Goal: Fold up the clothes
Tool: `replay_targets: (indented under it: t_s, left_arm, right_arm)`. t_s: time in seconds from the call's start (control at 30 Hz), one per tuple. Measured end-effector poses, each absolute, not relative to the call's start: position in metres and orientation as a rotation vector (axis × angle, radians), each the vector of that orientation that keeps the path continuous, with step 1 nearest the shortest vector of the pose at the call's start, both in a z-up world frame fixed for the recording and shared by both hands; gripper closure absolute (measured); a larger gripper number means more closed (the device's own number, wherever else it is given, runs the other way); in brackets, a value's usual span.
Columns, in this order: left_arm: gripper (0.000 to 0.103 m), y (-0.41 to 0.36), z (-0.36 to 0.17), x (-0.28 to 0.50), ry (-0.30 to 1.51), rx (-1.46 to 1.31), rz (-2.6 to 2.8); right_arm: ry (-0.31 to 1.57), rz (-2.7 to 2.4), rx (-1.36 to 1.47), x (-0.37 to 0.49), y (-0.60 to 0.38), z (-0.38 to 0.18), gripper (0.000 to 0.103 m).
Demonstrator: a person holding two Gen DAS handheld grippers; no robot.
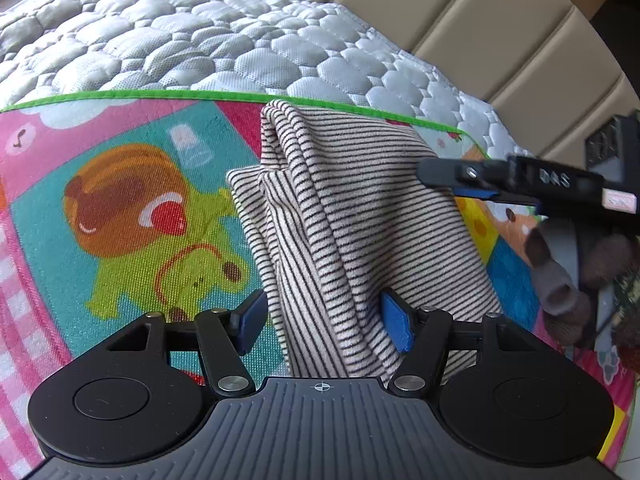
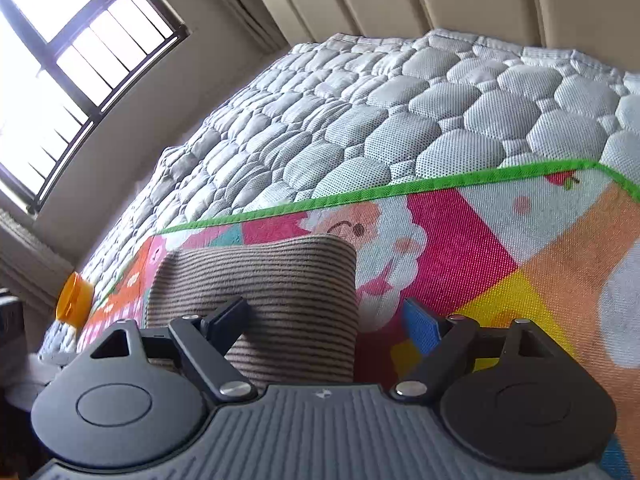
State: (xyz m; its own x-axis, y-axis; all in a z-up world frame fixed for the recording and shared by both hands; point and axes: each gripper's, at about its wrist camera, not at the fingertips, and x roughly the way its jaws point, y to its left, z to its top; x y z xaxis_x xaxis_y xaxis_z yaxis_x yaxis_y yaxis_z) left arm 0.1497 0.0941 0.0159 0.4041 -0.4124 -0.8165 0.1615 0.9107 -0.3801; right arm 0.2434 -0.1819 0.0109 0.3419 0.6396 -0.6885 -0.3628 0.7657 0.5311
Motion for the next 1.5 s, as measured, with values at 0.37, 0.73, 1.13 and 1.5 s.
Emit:
replay_targets:
  t_s: [0.37,0.73,1.13,1.5]
  left_arm:
    - [0.026,0.106,0.01,0.145,1.109,-0.259,-0.366]
    - [0.023,0.106,0.016,0.143,1.112,-0.302,-0.394]
    - [0.039,0.109,0.011,0.141,1.124,-0.424,-0.473]
    - [0.041,0.125,0.019,0.154,1.101,-0.501,-0.474]
  right_arm:
    - [0.969,0.726,0.029,0.216,-0.156,0.022,0.031]
    - [1.128,0.79,0.173,0.189,-0.198,0.004,0.018]
    - [1.209,0.858,0.187,0.182,-0.181,-0.002,0.02]
    - [1.265,0.878,0.386,0.193,-0.185,0.012,0.022]
